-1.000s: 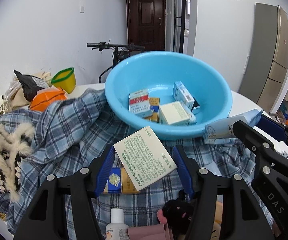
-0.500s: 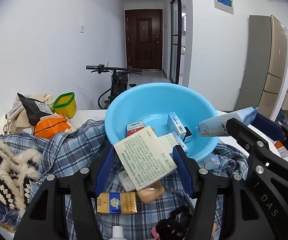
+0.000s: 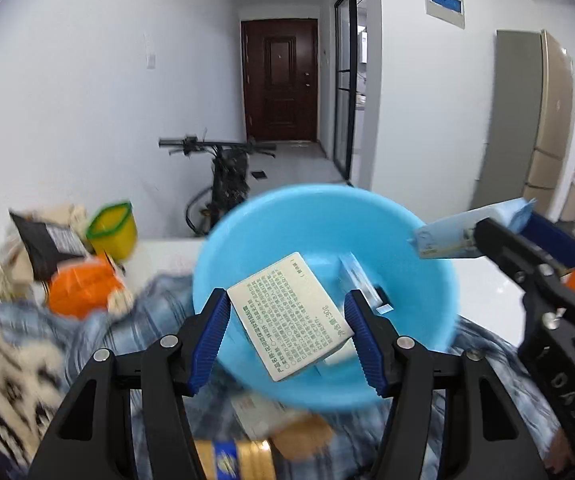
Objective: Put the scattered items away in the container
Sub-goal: 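Lift the light blue packet with the right gripper while the left gripper carries the white box toward the basin, then lower the white box and the light blue packet over the blue basin with both grippers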
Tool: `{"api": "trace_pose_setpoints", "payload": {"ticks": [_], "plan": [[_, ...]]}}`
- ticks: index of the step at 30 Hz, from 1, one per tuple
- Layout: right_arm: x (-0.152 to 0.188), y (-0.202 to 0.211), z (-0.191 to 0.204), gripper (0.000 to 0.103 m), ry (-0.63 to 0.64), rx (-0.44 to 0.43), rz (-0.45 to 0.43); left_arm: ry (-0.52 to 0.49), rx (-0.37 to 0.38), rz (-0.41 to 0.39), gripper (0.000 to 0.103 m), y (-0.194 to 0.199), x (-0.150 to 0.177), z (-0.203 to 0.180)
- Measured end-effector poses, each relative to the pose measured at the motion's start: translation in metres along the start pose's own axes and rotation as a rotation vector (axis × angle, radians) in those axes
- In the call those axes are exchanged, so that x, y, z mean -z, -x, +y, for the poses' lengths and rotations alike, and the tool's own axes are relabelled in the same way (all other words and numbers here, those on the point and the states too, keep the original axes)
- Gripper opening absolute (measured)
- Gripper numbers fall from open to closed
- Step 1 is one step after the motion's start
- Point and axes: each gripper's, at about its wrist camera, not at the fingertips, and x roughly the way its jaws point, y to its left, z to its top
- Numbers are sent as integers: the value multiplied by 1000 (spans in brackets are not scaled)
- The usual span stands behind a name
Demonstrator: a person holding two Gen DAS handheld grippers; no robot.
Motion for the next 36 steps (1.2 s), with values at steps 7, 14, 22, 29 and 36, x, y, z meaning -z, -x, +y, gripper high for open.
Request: {"api": "trace_pose_setpoints", "payload": {"ticks": [7,14,22,29,36], "plan": [[-22,-56,-16,37,-41,-24,55,69,82,32,62,-47,-38,14],[-41,-105,-20,37,-45,-13,89,43,11,6,62,-94,-70,11],[-49,-135,-35,37,-104,-21,141,69,-7,36,62,-125,-92,18],[-54,-142,-42,37,-116,-11,161,56,-8,49,62,-131,-91,19],[-58,-143,-45,37,-109,-1,160,84,-23,43,62,-130,-92,27]]}}
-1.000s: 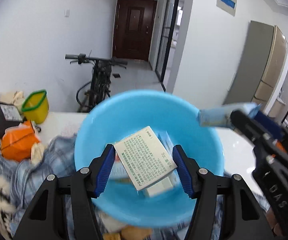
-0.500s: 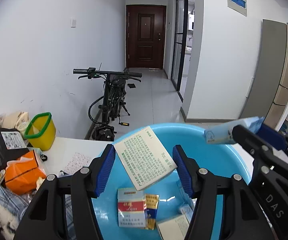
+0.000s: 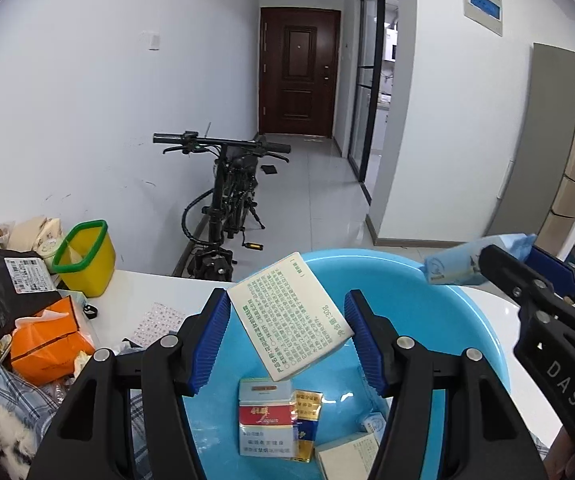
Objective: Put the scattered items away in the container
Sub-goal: 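Lower the white box and the light blue packet over the blue basin with both grippers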
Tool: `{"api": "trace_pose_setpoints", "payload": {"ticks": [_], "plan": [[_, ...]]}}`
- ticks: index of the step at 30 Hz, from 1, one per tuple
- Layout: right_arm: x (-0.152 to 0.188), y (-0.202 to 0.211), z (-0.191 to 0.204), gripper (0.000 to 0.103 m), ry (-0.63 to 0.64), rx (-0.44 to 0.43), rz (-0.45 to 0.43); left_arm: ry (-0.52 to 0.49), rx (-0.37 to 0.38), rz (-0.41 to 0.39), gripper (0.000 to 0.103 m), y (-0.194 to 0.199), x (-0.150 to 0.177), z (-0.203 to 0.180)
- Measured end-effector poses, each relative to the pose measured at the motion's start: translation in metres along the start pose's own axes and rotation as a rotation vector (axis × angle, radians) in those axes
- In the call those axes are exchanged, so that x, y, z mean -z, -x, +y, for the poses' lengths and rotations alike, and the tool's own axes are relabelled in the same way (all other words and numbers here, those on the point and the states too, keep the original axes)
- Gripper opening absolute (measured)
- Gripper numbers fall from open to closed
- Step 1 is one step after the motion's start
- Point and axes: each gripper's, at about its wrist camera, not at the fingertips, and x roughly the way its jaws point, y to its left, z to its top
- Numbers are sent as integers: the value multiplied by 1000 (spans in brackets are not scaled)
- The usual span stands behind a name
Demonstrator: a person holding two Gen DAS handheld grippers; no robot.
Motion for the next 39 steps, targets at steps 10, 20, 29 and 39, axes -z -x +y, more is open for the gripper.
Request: {"api": "trace_pose_setpoints", "payload": {"ticks": [10,20,29,39], "plan": [[-15,-30,-1,37,-5,-5,40,-16,-3,66,62,-35,-23,-6],[-12,-58,-8,37,-19,-27,177,-108,-25,167,62,-59,-19,-16],[-32,-69,-12,37,41,-54,447,-139,-41,495,62,-78,-8,-29],[-12,-89,-17,37,18,-93,549,-129,-31,530,62,-91,-2,-27]]}}
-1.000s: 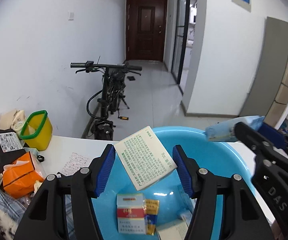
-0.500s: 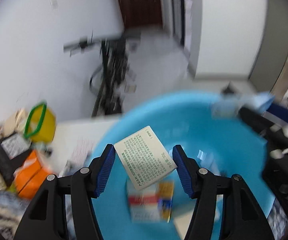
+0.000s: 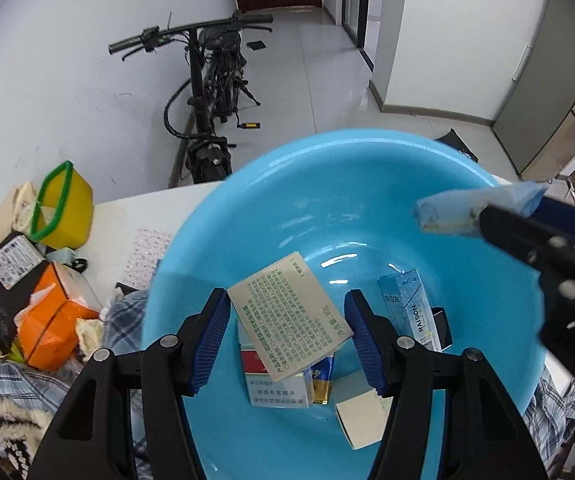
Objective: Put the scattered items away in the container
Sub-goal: 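Lower the white box and the light blue packet over the blue basin with both grippers, then open the left gripper to drop the white box while the right gripper releases the packet into the basin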
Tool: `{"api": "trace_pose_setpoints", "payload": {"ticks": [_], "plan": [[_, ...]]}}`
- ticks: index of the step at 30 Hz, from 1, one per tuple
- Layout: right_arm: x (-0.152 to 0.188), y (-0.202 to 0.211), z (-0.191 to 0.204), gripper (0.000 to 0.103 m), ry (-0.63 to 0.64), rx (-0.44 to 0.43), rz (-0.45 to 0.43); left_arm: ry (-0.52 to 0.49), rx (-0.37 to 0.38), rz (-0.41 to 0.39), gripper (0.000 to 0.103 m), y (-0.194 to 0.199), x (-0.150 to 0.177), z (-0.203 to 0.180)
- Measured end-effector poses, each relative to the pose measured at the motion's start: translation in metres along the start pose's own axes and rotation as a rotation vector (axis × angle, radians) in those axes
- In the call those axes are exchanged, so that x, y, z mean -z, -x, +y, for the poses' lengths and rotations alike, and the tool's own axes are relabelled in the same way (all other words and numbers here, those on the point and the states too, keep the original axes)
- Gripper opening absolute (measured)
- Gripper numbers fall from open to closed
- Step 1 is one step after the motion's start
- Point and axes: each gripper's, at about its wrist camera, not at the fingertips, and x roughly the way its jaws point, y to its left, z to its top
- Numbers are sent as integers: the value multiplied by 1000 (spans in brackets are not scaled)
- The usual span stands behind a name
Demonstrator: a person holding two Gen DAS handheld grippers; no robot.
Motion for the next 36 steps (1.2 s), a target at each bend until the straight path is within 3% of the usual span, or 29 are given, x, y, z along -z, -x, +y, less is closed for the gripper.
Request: {"api": "trace_pose_setpoints", "payload": {"ticks": [7,16,20,23,30,36], "plan": [[6,-37,-3,37,-6,-8,62,-19,-17,33,62,-39,4,-3],[5,-43,-8,39,-28,-25,73,-26,1,3,64,-37,0,-5],[4,-39,-16,40,-79,-56,69,-22,-4,-13,72,-34,-1,-4],[3,-35,-17,44,-78,-52,59,-40,-14,-30,72,-30,-1,-9],[2,-34,-18,45,-85,-51,57,-50,-4,-24,72,-27,2,-15],[8,-34,-22,48,-97,-50,46,-44,-14,-77,76,-19,8,-12]]}}
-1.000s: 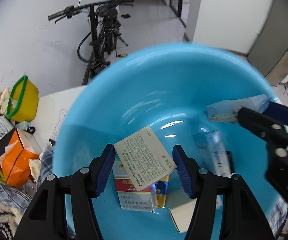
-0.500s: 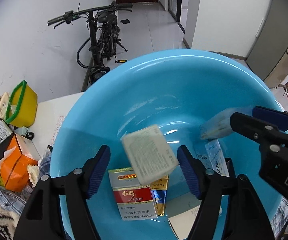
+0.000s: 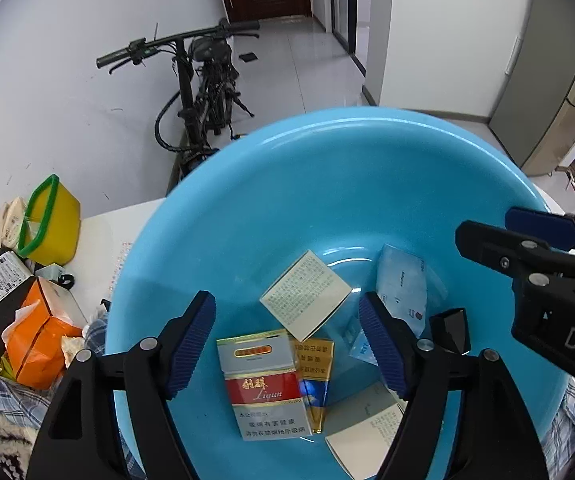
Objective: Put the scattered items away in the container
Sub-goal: 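Open the left gripper to drop the white box while the right gripper releases the packet into the basin, then raise both grippers out of the basin back over the shirt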
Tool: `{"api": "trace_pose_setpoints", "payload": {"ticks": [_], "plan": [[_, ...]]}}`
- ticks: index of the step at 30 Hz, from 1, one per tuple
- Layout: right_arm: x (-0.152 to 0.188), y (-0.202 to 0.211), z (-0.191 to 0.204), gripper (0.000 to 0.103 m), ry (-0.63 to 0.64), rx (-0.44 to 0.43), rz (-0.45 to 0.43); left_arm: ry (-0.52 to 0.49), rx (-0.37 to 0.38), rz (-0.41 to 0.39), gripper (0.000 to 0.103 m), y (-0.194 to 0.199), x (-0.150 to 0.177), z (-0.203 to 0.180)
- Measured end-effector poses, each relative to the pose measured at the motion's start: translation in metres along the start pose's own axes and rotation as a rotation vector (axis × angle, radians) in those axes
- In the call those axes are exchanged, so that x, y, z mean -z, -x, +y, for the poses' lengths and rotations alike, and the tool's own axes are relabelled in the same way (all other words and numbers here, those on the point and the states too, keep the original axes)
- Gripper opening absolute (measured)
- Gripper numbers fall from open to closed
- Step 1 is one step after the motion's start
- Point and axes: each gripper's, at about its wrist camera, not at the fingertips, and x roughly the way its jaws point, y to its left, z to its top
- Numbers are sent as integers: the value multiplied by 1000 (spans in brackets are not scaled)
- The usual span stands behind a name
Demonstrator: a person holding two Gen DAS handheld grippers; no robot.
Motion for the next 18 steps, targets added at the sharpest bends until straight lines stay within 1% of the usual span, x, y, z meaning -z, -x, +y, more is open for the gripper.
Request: {"api": "trace_pose_setpoints", "payload": {"ticks": [1,2,3,5,7,8,10,12,14,18], "plan": [[2,2,0,51,-1,0,-9,7,5,-13,76,3,1,2],[5,4,1,57,2,0,-23,12,9,-28,77,6,3,3],[8,8,2,60,11,0,-45,13,11,-50,79,11,5,5],[14,16,7,73,41,12,-98,4,3,-94,84,19,10,7],[19,25,12,78,71,41,-157,0,-15,-149,84,28,14,10],[21,29,14,78,82,54,-179,2,-24,-172,84,32,16,11],[23,34,17,79,90,63,-204,6,-6,-205,84,39,17,12],[25,39,18,80,77,56,-217,12,18,-228,84,44,19,12],[27,44,20,85,74,35,-231,15,28,-245,85,48,22,13],[32,54,21,85,61,9,-249,23,28,-274,85,59,29,12]]}}
